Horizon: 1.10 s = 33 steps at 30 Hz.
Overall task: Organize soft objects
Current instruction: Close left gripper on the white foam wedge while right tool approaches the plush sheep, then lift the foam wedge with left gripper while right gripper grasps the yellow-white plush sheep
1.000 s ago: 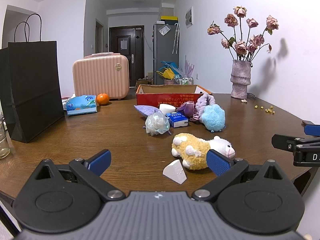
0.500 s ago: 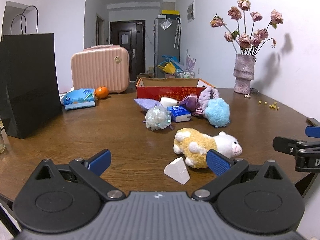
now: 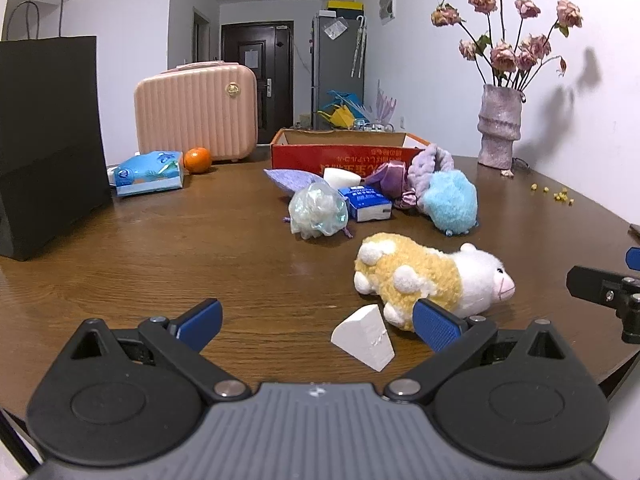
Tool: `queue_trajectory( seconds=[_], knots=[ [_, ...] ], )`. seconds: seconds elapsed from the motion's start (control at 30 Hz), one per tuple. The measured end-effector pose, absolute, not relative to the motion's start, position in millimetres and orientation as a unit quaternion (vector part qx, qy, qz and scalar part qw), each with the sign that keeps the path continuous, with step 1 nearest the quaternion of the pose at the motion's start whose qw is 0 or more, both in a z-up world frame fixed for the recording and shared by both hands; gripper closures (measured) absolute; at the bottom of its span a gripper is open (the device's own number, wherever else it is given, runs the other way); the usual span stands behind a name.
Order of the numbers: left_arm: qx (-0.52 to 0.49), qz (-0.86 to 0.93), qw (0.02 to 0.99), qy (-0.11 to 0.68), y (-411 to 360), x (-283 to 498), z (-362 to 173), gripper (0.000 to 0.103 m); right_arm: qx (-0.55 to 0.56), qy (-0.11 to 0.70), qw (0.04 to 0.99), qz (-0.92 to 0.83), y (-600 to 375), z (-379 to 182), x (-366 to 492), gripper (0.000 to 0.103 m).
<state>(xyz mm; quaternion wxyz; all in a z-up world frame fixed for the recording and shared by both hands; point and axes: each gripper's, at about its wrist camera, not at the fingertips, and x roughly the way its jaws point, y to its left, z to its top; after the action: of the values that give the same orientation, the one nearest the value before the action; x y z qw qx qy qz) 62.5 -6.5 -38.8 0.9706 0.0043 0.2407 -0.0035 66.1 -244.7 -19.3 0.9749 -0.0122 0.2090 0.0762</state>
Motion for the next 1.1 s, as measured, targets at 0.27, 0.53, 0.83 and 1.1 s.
queue_trajectory(
  seconds=[0.27,0.53,0.83,1.1],
  knots=[
    [0.012,-0.015,0.968,0.249,-12.2,79.0,-56.7,0.0,-0.008,0.219,0.973,0.076,-246.8,-32.4,79.5,0.0],
    [0.026,-0.024,0.968,0.248,-18.9,88.4,-68.1,0.004,-0.004,0.221,0.972,0.079,-249.1,-36.6,81.6,0.0],
    [0.023,-0.042,0.965,0.257,-19.4,96.1,-75.5,0.033,-0.002,0.223,0.972,0.078,-250.1,-38.8,82.7,0.0],
    [0.008,-0.061,0.963,0.262,-15.1,96.1,-77.1,0.069,-0.002,0.228,0.97,0.08,-248.8,-42.1,84.5,0.0]
  ],
)
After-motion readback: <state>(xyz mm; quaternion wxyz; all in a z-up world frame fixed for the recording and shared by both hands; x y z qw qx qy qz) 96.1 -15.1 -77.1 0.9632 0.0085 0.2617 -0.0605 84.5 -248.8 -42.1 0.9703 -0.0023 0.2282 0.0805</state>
